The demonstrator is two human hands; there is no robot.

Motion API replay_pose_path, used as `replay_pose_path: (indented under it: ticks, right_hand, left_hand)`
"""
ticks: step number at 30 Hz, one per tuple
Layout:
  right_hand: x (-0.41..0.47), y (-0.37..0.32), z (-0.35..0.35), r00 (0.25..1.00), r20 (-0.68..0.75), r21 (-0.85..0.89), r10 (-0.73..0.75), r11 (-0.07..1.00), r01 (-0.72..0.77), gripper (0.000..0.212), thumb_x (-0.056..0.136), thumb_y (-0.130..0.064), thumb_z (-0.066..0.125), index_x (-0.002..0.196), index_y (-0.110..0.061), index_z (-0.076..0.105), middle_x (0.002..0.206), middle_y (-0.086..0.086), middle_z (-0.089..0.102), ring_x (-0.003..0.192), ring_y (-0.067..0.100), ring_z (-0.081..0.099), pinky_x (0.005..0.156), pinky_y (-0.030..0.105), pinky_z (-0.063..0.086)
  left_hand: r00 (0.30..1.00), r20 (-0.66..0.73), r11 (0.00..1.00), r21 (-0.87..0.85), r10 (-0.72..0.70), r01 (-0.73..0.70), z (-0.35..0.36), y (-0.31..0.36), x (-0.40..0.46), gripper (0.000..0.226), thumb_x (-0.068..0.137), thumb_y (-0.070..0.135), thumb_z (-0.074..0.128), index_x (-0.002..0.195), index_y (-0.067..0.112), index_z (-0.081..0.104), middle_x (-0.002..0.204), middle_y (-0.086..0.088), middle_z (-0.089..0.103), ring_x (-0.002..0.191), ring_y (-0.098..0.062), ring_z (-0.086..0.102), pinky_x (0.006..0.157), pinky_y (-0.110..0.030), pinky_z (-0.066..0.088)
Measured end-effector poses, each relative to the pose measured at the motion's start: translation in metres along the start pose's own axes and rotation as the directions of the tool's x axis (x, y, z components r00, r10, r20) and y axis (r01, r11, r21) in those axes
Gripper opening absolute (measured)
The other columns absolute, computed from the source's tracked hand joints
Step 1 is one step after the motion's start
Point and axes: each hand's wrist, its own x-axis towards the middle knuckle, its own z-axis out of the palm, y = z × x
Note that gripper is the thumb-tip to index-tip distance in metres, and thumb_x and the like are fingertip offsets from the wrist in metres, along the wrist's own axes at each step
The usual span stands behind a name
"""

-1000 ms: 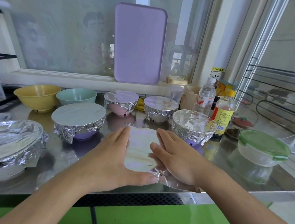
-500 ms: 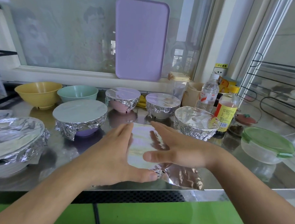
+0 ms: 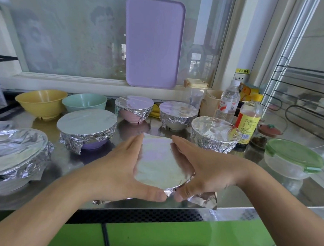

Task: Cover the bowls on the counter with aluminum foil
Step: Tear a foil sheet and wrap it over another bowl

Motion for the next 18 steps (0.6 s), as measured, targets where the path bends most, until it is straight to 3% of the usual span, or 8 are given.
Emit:
replay_pose_path:
  ticks: [2, 3, 6, 8, 9, 11, 13, 18]
  right_hand:
    - [-0.003, 0.000, 0.001, 0.999, 0.031, -0.019, 0.008, 1.000, -0.007, 0.148, 0.072, -0.065, 0.088, 0.164, -0.029, -0.023, 0.162, -0.038, -0.018, 0.150, -0.008, 0.016, 0.118, 0.021, 0.026]
    - [-0.003, 0.000, 0.001, 0.999, 0.042, -0.010, 0.006, 1.000, -0.005, 0.146, 0.073, -0.067, 0.085, 0.162, -0.032, -0.025, 0.157, -0.043, -0.020, 0.150, -0.009, 0.010, 0.120, 0.021, 0.022]
    - [0.002, -0.008, -0.004, 1.000, 0.009, 0.189, -0.018, 0.982, 0.016, 0.120, 0.086, -0.071, 0.069, 0.168, -0.025, -0.006, 0.169, -0.026, 0.010, 0.152, 0.006, 0.027, 0.126, 0.037, 0.028]
    - [0.013, -0.011, -0.003, 0.992, -0.123, 0.309, -0.020, 0.949, 0.058, 0.087, 0.100, -0.061, 0.056, 0.168, -0.023, 0.016, 0.172, -0.009, 0.023, 0.156, 0.016, 0.028, 0.128, 0.049, 0.025]
    - [0.020, -0.013, 0.000, 0.979, -0.205, 0.296, -0.020, 0.952, 0.081, 0.074, 0.105, -0.055, 0.050, 0.167, -0.028, 0.021, 0.173, -0.013, 0.022, 0.158, 0.010, 0.022, 0.131, 0.044, 0.019]
    - [0.031, -0.017, 0.010, 0.942, -0.333, 0.173, -0.044, 0.979, 0.106, 0.054, 0.113, -0.040, 0.040, 0.165, -0.028, 0.032, 0.171, -0.015, 0.026, 0.155, 0.001, 0.021, 0.124, 0.017, 0.011]
    - [0.042, -0.018, 0.023, 0.904, -0.410, -0.002, -0.119, 0.992, 0.130, 0.045, 0.115, -0.026, 0.034, 0.158, -0.015, 0.045, 0.165, -0.002, 0.041, 0.150, 0.010, 0.032, 0.115, 0.008, 0.017]
    - [0.050, -0.006, 0.043, 0.855, -0.469, -0.311, -0.224, 0.947, 0.078, 0.045, 0.107, -0.022, 0.031, 0.113, 0.007, 0.065, 0.123, 0.028, 0.066, 0.116, 0.048, 0.062, 0.099, 0.049, 0.043]
  left_hand:
    - [1.000, 0.025, 0.998, 0.058, -0.005, 0.003, -0.004, 0.000, 0.000, 0.172, 0.037, 0.099, 0.073, 0.161, 0.030, -0.024, 0.158, 0.036, -0.007, 0.153, 0.009, 0.005, 0.127, -0.029, 0.022]
    - [0.999, 0.036, 0.997, 0.082, -0.007, 0.004, -0.005, 0.001, 0.000, 0.172, 0.036, 0.102, 0.070, 0.161, 0.030, -0.026, 0.161, 0.034, -0.013, 0.154, 0.007, 0.000, 0.128, -0.030, 0.018]
    - [0.999, -0.007, 0.998, 0.046, 0.031, -0.031, -0.010, 0.009, 0.003, 0.152, 0.048, 0.109, 0.052, 0.162, 0.038, -0.019, 0.164, 0.036, -0.011, 0.152, 0.010, 0.008, 0.127, -0.030, 0.019]
    - [0.994, -0.095, 0.998, -0.012, 0.057, -0.058, -0.008, 0.016, 0.010, 0.115, 0.074, 0.101, 0.034, 0.164, 0.043, -0.007, 0.165, 0.038, -0.006, 0.150, 0.015, 0.004, 0.123, -0.023, 0.013]
    - [0.985, -0.154, 0.997, 0.000, 0.073, -0.073, -0.004, 0.019, 0.014, 0.094, 0.088, 0.089, 0.029, 0.165, 0.044, 0.001, 0.166, 0.035, 0.000, 0.150, 0.015, 0.003, 0.117, -0.019, 0.011]
    - [0.957, -0.265, 0.991, 0.086, 0.118, -0.099, 0.004, 0.023, 0.023, 0.067, 0.105, 0.064, 0.023, 0.165, 0.036, 0.017, 0.169, 0.024, 0.016, 0.151, 0.008, 0.013, 0.111, -0.013, 0.012]
    - [0.947, -0.294, 0.986, 0.138, 0.126, -0.089, 0.012, 0.021, 0.028, 0.060, 0.110, 0.052, 0.021, 0.165, 0.029, 0.022, 0.171, 0.015, 0.022, 0.152, 0.002, 0.019, 0.112, -0.012, 0.014]
    - [0.935, -0.352, 0.996, 0.084, 0.042, -0.013, 0.018, 0.009, 0.026, 0.061, 0.110, 0.051, 0.021, 0.166, 0.028, 0.022, 0.172, 0.016, 0.021, 0.155, -0.002, 0.020, 0.118, -0.022, 0.020]
